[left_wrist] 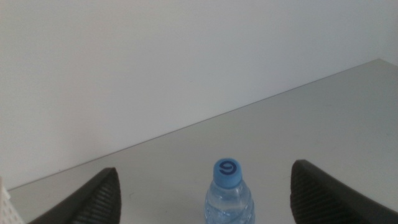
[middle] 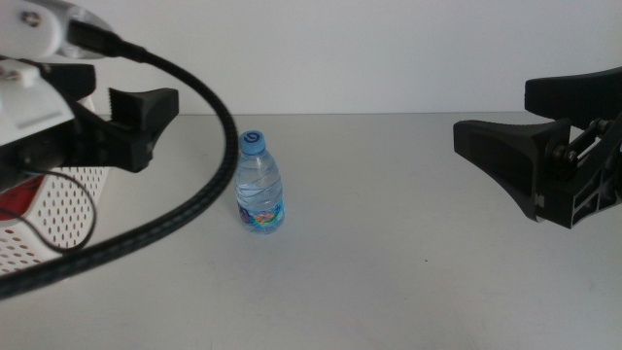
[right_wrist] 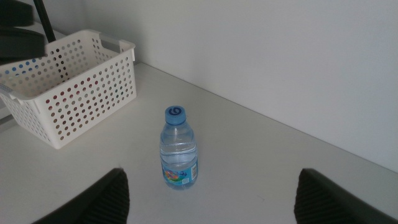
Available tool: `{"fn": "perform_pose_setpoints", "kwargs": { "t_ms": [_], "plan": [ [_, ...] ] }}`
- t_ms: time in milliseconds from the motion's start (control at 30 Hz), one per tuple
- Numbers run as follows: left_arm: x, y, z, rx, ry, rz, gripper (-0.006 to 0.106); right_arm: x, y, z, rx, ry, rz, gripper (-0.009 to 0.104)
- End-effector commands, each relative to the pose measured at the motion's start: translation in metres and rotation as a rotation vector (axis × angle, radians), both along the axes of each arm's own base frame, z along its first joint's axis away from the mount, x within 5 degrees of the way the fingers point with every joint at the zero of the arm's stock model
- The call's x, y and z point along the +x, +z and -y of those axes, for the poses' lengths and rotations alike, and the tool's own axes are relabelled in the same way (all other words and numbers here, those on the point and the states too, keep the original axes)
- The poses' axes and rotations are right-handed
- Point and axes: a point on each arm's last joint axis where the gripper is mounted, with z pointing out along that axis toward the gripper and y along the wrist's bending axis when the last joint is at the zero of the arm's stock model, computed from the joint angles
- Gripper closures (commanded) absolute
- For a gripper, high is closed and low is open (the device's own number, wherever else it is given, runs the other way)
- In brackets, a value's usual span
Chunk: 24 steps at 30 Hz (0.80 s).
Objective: Use arms to grab the bottles and put them into the dustbin to the left of the table.
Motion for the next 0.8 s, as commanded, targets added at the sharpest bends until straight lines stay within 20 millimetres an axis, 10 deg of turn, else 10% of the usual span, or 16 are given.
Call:
{"fn": "perform_pose_setpoints", "kwargs": {
  "t_ms": [0,367,767],
  "plan": [
    [0.019,0.010,0.008,-0.062,-0.002,0.121,0.007,-0.002,0.020,0.001,0.056,0.002,0.099,0.027],
    [0.080,-0.039,0.036,-0.031,-0.023,0.075,0.007,-0.002,0.020,0.001,0.056,0.002,0.099,0.027],
    [0.067,-0.090,0.035,-0.121,-0.066,0.210,0.007,-0.002,0.020,0.001,0.056,0.002,0.099,0.027]
  ]
}}
